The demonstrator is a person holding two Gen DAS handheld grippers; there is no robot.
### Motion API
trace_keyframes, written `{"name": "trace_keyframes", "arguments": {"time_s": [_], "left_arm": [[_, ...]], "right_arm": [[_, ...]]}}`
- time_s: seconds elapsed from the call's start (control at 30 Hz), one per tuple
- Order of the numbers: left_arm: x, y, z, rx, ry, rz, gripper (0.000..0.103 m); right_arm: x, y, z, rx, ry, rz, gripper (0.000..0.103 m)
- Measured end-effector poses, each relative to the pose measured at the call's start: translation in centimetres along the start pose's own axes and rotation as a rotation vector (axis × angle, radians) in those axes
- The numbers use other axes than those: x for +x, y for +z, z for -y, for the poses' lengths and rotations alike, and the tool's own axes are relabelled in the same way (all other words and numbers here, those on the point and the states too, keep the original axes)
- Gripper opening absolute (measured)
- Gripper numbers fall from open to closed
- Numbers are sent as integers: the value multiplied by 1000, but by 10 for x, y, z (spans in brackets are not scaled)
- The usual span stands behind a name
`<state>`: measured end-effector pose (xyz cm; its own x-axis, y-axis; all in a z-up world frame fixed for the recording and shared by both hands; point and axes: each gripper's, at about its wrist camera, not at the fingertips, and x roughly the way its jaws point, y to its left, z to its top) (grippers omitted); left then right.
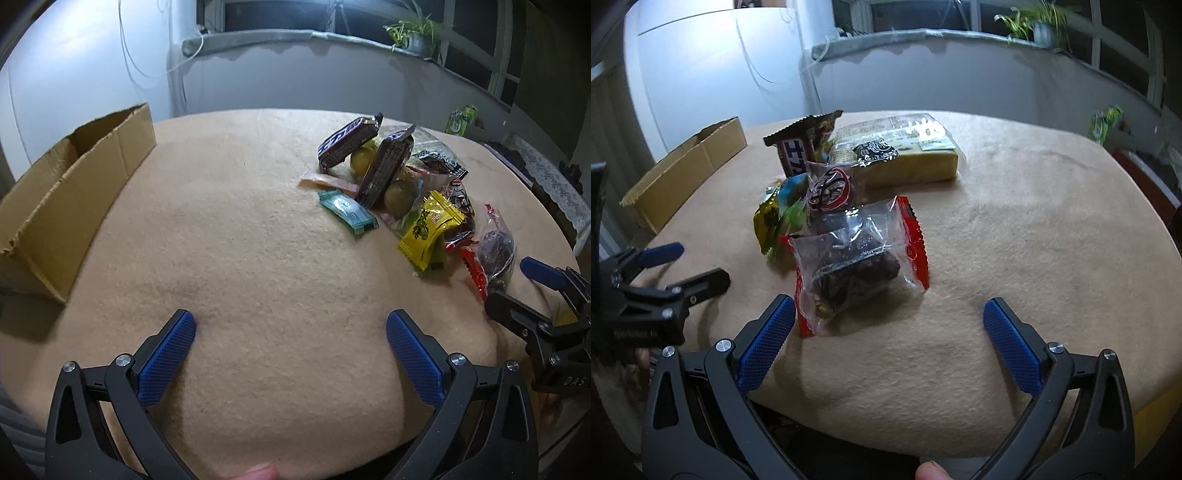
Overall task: Organize snacks
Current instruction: 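Grasp the yellow packet with the left tool while the right tool grasps the candy bag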
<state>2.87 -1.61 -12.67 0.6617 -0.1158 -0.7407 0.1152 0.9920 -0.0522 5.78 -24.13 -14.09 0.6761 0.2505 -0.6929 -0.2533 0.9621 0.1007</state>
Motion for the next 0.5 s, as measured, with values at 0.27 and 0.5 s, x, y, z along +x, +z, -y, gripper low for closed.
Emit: {"name": "trace_keyframes", "arguments": {"time_s": [0.27, 0.5], "left_arm": [[-5, -7, -4, 40, -23, 79, 103], [-9, 26, 24, 113, -89, 127, 103]], "right_arm": [[-7, -8, 1, -57, 7, 67, 103], [-16, 1, -5, -68, 70, 172, 96]]}}
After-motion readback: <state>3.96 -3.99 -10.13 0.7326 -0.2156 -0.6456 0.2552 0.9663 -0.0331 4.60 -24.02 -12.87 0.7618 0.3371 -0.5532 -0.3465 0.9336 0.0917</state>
